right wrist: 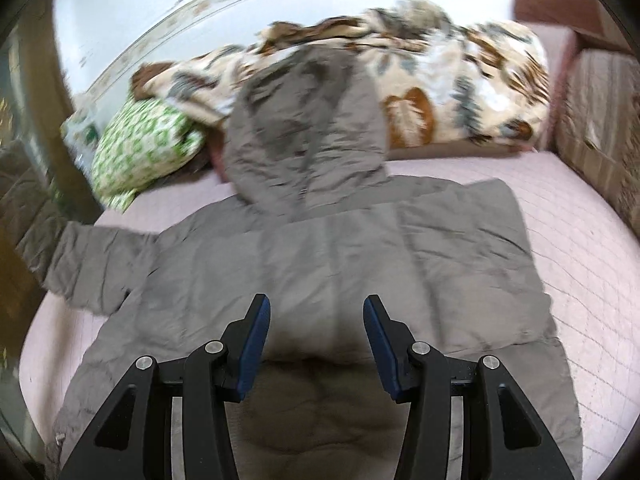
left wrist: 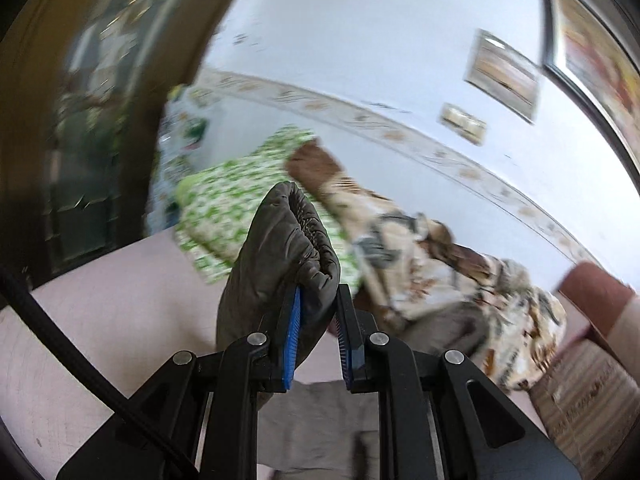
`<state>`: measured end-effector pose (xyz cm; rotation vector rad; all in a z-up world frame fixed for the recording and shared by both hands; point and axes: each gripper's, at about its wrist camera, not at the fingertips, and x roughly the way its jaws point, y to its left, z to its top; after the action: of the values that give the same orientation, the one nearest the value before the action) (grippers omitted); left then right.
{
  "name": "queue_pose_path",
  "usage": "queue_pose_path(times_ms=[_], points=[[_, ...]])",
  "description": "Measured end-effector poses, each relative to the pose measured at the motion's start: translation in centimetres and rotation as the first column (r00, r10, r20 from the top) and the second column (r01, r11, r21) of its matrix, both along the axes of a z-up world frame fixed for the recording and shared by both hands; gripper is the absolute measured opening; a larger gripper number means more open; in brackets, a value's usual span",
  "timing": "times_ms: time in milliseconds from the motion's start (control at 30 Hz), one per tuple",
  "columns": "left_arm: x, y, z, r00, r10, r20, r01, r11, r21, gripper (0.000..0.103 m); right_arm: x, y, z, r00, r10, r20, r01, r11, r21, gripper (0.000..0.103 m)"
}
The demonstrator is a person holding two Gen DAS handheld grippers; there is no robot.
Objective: Fold large clothes
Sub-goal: 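Lift the sleeve with the left gripper, fold it over the jacket body, release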
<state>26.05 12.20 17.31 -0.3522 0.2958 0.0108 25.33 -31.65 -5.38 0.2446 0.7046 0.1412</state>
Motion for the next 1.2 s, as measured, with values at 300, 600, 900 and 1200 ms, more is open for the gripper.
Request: queue_pose_path(times_ms=[300,600,900,1200], points=[[-0.2,-14.2,0.8,0.981,-0.189,-0.037,0.192,0.975,0.108,0.016,0.0,-6.1,0.6,0.994,-0.11,-0.007,0.11,0.983,0.147,0.052],[0.3,-27.1,-4.2,0.931,-0.327,-0.164,0.354,0.919,0.174,0.016,-1.1,-10.0,1.5,0.985,-0.171,0.009,0.165,0.96,0.226,0.052],[2.4,-37.3,-16.0,0.827,-0.379,-0.415,0.5,0.834,0.234,0.017,-1.5,-13.8,1.5,0.967,-0.255,-0.009,0.249,0.937,0.244,0.052],[0.6,-36.1,-19.2,0.731,-0.457,-0.507,0.612,0.767,0.192,0.054,-0.9,-15.1,1.1,0.964,-0.263,-0.043,0.264,0.919,0.293,0.052]])
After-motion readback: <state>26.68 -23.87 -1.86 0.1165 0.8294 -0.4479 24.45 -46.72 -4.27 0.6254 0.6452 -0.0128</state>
